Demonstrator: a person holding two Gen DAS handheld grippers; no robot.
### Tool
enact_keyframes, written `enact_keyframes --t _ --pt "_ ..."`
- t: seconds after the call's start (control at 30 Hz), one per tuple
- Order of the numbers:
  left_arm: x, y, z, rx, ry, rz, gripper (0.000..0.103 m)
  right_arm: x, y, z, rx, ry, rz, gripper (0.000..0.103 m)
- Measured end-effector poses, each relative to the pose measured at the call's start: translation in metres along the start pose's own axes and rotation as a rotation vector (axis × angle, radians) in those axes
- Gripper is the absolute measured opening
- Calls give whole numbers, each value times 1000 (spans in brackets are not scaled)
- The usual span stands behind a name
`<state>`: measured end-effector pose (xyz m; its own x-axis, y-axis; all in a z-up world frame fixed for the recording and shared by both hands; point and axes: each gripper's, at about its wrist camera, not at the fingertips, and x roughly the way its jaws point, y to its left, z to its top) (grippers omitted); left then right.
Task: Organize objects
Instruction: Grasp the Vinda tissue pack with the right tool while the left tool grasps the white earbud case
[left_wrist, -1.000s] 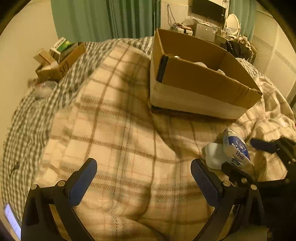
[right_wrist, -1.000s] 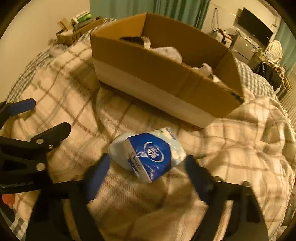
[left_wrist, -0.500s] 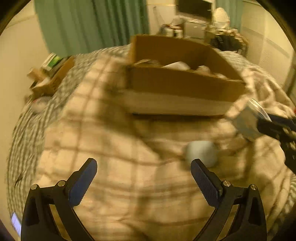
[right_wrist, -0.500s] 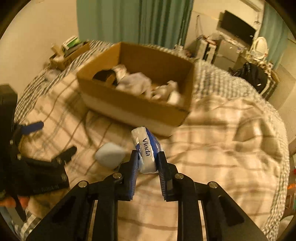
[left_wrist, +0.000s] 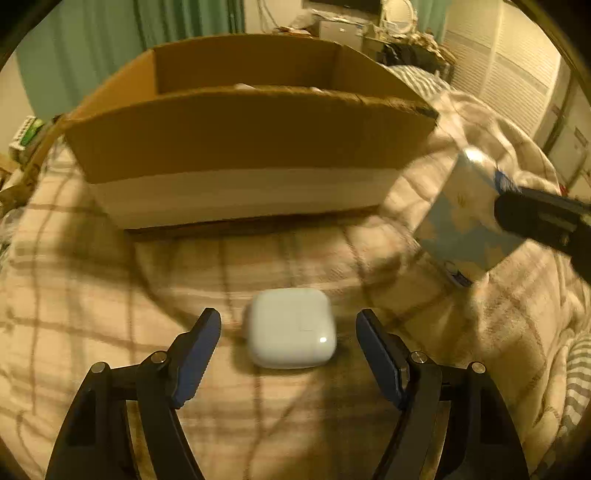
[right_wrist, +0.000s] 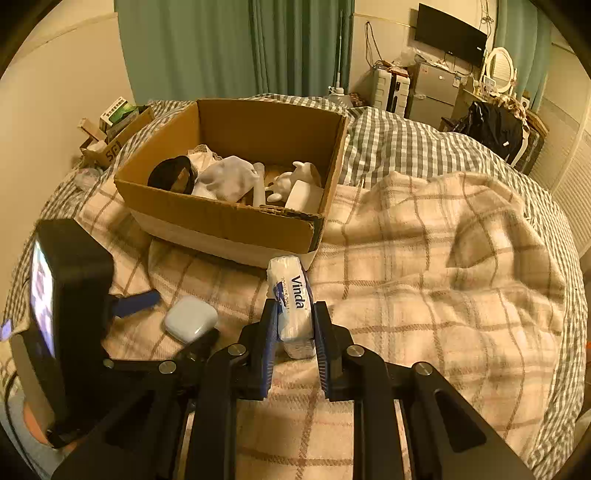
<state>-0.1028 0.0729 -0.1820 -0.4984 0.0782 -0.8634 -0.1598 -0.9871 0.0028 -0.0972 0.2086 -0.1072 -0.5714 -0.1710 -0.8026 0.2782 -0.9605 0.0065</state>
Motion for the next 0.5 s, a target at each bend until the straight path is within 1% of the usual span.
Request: enact_keyframes --t 0.03,0.07,0.1,0.13,0.37,0.5 --pt "5 -1 -1 4 5 3 72 0 -1 0 3 -1 2 18" --pt "11 -1 -2 -2 21 15 60 0 -1 1 5 0 5 18" --pt "14 1 -3 -15 40 19 56 0 -2 1 8 -1 7 18" --pt "14 4 -4 -36 42 10 51 -1 -2 1 9 -2 10 18" --pt "-14 18 -11 -123 42 -7 51 -14 -3 1 16 -29 10 18" --pt "-43 22 -13 -143 -10 6 51 -34 5 5 0 -73 3 18"
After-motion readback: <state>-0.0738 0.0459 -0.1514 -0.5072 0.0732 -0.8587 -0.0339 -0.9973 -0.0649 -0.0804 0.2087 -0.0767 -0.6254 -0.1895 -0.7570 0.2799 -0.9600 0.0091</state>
